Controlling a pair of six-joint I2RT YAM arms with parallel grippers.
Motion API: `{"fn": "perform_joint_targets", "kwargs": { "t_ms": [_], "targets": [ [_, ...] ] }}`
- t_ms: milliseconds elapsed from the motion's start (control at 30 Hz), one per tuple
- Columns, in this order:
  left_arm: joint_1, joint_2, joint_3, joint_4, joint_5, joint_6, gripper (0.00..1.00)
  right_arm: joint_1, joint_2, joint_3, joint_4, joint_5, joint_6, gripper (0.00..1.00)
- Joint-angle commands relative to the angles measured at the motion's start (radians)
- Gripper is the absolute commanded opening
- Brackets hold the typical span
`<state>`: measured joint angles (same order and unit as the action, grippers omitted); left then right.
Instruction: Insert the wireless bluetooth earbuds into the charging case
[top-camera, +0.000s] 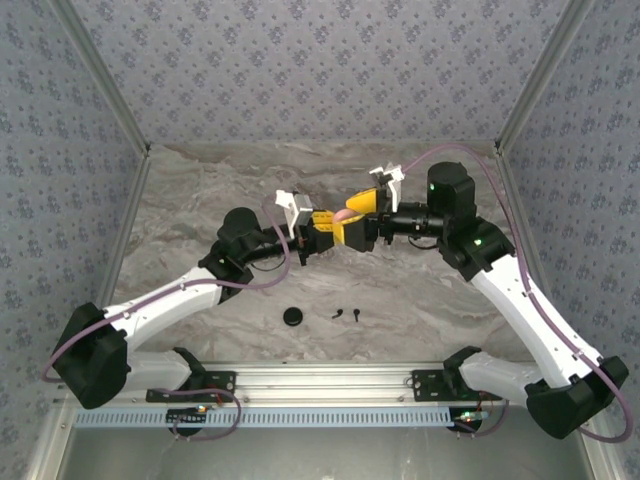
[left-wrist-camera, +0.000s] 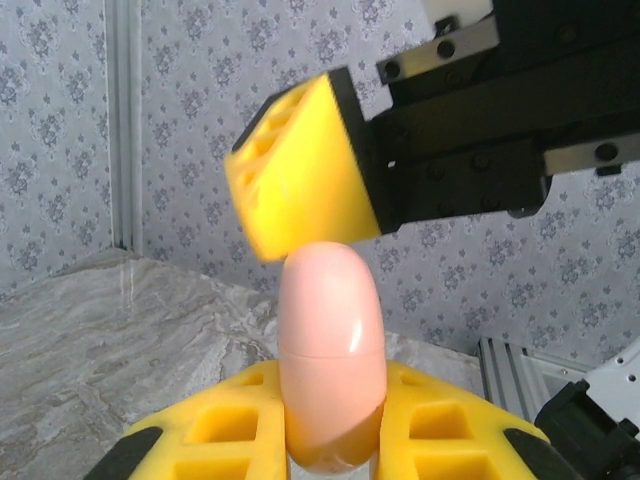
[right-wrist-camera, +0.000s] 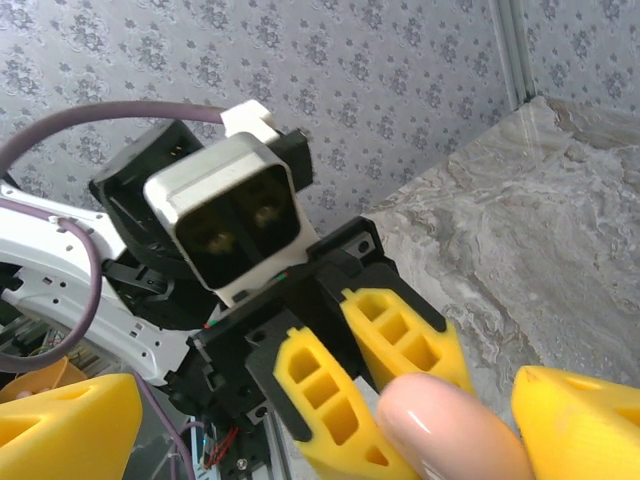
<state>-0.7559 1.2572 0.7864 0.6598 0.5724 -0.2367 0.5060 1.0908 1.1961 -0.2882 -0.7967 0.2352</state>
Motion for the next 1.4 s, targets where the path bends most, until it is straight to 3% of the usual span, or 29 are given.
{"fn": "perform_joint_targets", "kwargs": {
  "t_ms": [0, 333, 767, 1067, 1367],
  "targets": [
    [-0.007, 0.006, 0.034, 0.004, 0.006, 0.014, 0.0, 0.006, -0.016, 0.005, -0.029, 0.009, -0.025, 0.97],
    [-0.008, -0.002, 0.035, -0.018, -0.005, 0.017, 0.0, 0.005, -0.002, 0.036, -0.11, 0.087, -0.087, 0.98],
    [0.014, -0.018, 0.011, -0.136, -0.152, 0.051, 0.0, -0.054, -0.13, 0.006, -0.175, 0.266, -0.175, 1.0],
    [0.211, 0.007, -0.021, -0.22, -0.15, -0.028, 0.0, -0.124, -0.213, -0.114, -0.136, 0.306, -0.134, 1.0],
    [0.397, 0.122, -0.008, -0.304, -0.157, -0.123, 0.0, -0.2, -0.194, -0.199, -0.072, 0.299, 0.065, 1.0]
  ]
}}
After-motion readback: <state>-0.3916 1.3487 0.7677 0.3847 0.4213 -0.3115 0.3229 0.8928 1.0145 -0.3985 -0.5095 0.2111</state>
